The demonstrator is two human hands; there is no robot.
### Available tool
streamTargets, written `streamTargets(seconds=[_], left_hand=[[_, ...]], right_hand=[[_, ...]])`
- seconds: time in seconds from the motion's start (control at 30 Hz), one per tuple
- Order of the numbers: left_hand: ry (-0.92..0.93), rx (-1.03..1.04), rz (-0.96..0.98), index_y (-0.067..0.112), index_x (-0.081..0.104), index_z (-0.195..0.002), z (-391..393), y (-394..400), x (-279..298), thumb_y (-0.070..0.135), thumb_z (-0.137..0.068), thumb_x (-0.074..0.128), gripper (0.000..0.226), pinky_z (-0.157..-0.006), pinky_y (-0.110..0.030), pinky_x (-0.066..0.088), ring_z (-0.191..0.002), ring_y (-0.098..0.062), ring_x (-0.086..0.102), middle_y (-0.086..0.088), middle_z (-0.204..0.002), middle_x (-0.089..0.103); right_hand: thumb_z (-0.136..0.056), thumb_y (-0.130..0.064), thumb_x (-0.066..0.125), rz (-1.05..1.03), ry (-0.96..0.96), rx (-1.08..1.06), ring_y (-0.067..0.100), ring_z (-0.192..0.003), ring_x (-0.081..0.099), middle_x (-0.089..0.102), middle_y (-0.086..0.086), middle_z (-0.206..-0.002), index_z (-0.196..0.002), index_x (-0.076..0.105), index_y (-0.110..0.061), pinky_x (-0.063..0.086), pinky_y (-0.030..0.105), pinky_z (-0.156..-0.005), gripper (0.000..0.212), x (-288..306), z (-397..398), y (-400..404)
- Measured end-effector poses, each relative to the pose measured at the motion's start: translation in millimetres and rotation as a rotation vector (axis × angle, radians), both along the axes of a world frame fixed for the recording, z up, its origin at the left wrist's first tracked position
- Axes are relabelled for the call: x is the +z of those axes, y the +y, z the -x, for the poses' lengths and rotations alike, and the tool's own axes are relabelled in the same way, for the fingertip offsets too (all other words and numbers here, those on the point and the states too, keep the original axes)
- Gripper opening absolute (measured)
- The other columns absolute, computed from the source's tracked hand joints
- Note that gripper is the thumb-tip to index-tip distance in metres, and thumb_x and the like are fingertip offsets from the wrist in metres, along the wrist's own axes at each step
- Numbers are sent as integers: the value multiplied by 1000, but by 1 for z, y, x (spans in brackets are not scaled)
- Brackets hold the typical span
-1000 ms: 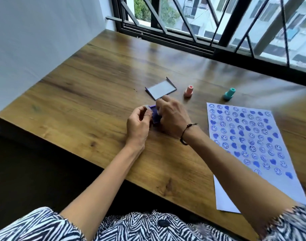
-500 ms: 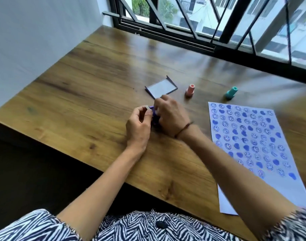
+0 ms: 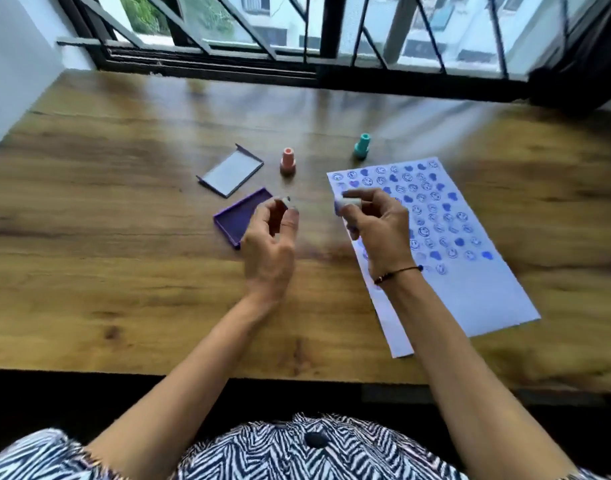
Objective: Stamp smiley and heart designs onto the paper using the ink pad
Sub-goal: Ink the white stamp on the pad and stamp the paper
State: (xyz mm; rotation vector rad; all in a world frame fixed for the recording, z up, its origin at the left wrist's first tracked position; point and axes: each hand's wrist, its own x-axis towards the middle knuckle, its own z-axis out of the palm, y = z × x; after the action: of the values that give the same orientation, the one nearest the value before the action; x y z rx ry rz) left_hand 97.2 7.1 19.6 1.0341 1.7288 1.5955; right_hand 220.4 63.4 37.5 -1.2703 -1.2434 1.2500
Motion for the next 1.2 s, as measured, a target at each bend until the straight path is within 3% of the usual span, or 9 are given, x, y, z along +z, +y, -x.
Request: streamTargets(seconds=[0.07,0.13,0.23,0.33,0.43,0.53,0.6,0.8,1.2], left_hand=[[55,-210,6,18,57,-102,-36,1,2,31,-83,50,24,-77,-19,47,-85,-12,60,-1,-94,65],[103,-398,-14,7,55,-106,-70,0,1,24,-84,51,28,-81,-29,48,-90,-23,61,-13,-99,66],[205,-515,-44,4,54,-107,-98,-2,-3,14,-87,53,22,-82,-30,46,-90,-28,61,-16,-99,67],[252,-562,-25,4,52,-110,-113,1,-4,13,-88,53,24,-81,-27,44,-91,-26,61,-13,-101,66],[305,-618,-16,3,50,-112,-125,6,-4,13,-88,52,26,-87,-34,43,-95,-27,59,-14,-106,66],[300,-599,5,4,50,-112,-131,10,-5,15,-89,51,25,-84,-34,42,-90,-29,59,-13,-104,66],[293,-595,24,5,49,-113,-132,11,-6,15,-89,50,25,-80,-31,43,-87,-30,59,-14,-102,65],[299,-589,38,7,50,-114,-130,10,-6,17,-89,51,26,-83,-39,49,-88,-30,62,-15,-107,65],[293,-585,59,5,49,-114,-129,9,-6,18,-90,50,27,-85,-50,50,-95,-30,61,-17,-109,65]], right_hand=[[-78,-5,67,19,-24,-100,2,-41,45,62,6,-66,-74,64,-23,39,16,-42,19,-1,-45,-6],[-80,-4,65,27,-101,-177,0,-40,46,61,5,-66,-76,63,-21,40,15,-42,17,-4,-86,-14],[-80,-2,64,19,-274,-220,-1,-46,52,62,-2,-64,-71,61,-25,45,16,-45,25,-7,-126,-25],[-77,-5,65,-12,-462,-270,14,-70,65,68,9,-76,-73,63,-22,57,38,-64,18,-8,-149,-30],[-74,-7,66,-43,-638,-250,32,-88,64,67,12,-85,-83,67,-9,54,53,-80,9,-4,-161,-27],[-74,-4,65,-104,-788,-144,30,-90,61,65,13,-87,-86,68,-5,50,36,-86,12,-4,-162,-24],[-75,-1,62,-146,-887,-89,30,-89,60,61,14,-84,-88,67,-4,38,21,-77,14,-6,-161,-24],[-80,-3,56,-237,-1028,-59,35,-89,59,61,21,-99,-94,64,-2,42,35,-76,16,-12,-156,-26],[-81,-1,50,-226,-1246,47,41,-86,59,57,21,-101,-97,59,-2,49,41,-72,19,-12,-146,-21]])
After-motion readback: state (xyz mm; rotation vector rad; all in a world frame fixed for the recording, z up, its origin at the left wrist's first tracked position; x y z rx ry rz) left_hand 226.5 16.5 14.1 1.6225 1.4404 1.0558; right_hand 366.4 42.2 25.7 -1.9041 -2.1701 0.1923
